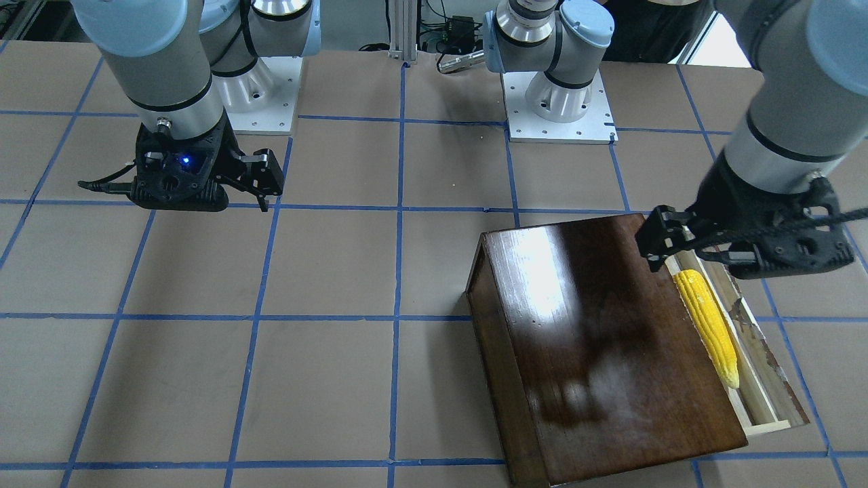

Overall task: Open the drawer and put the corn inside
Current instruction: 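Open the left gripper and raise it above the cabinet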

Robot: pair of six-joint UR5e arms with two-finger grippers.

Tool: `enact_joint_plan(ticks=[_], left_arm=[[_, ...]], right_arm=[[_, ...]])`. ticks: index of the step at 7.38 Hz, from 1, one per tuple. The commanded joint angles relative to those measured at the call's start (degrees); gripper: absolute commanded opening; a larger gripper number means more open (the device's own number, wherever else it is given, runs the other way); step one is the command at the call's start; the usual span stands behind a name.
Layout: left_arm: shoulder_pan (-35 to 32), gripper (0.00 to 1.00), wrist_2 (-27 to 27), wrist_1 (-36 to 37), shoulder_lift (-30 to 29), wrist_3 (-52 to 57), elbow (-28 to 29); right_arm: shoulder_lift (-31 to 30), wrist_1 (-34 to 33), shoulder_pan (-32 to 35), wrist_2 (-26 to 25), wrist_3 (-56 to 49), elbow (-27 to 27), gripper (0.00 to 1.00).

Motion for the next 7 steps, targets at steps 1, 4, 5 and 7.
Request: enact_joint_plan(ticks=[1, 4, 5, 7], left_arm=[[-4.74, 1.0, -3.62, -3.92, 4.14, -2.12, -2.24], [-4.84, 1.0, -6.96, -7.45, 14.59, -2.65, -12.25], [-4.67, 1.0, -6.98, -6.92, 16.02, -1.87, -14.02], [-4.23, 1.0, -6.63, 3.8, 16.03, -0.73, -14.3]], right_arm=[[0.0, 0.0, 0.0, -0.04, 0.0, 0.0, 1.0], [0.0, 0.0, 0.0, -0.13, 0.0, 0.0, 1.0], [0.0, 0.0, 0.0, -0.13, 0.0, 0.0, 1.0], [0.0, 0.0, 0.0, -0.22, 0.0, 0.0, 1.0]])
